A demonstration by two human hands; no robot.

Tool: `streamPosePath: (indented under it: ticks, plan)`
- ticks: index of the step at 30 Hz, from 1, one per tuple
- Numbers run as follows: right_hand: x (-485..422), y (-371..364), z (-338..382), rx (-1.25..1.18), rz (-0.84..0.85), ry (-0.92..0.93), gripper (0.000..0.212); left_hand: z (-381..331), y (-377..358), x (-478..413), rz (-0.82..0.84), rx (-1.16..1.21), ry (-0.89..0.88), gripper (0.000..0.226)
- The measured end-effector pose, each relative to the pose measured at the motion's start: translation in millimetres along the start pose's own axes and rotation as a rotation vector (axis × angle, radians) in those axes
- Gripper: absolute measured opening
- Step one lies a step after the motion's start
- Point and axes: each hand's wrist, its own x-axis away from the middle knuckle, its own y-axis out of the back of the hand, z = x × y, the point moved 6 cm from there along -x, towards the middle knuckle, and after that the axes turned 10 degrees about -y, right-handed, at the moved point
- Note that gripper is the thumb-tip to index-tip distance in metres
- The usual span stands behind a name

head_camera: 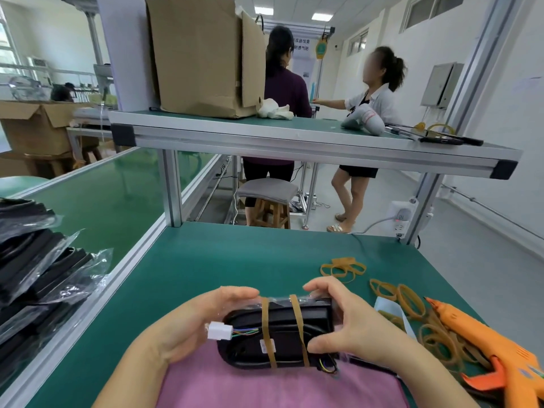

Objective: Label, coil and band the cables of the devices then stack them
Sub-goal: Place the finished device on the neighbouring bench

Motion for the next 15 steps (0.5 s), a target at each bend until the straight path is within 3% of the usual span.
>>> streamPosePath:
  ticks: [3, 6, 11, 15]
  plan:
    - [7, -1, 0, -0.184, -0.031, 0.027, 0.065, 6, 2, 7, -0.049, 0.085, -0.025, 0.099]
    - [10, -4, -1, -0.317, -0.098, 0.043, 0.063, 12, 4, 16, -0.183, 0.238, -0.068, 0.099]
    - [10, -31, -5, -0.662, -0.140, 0.016, 0.079, 32, -9, 28, -0.414, 0.575, -0.072, 0.079]
    - [11, -54, -3, -0.816, -0.176, 0.016, 0.085, 36, -35, 31, -0.480, 0.632, -0.093, 0.056]
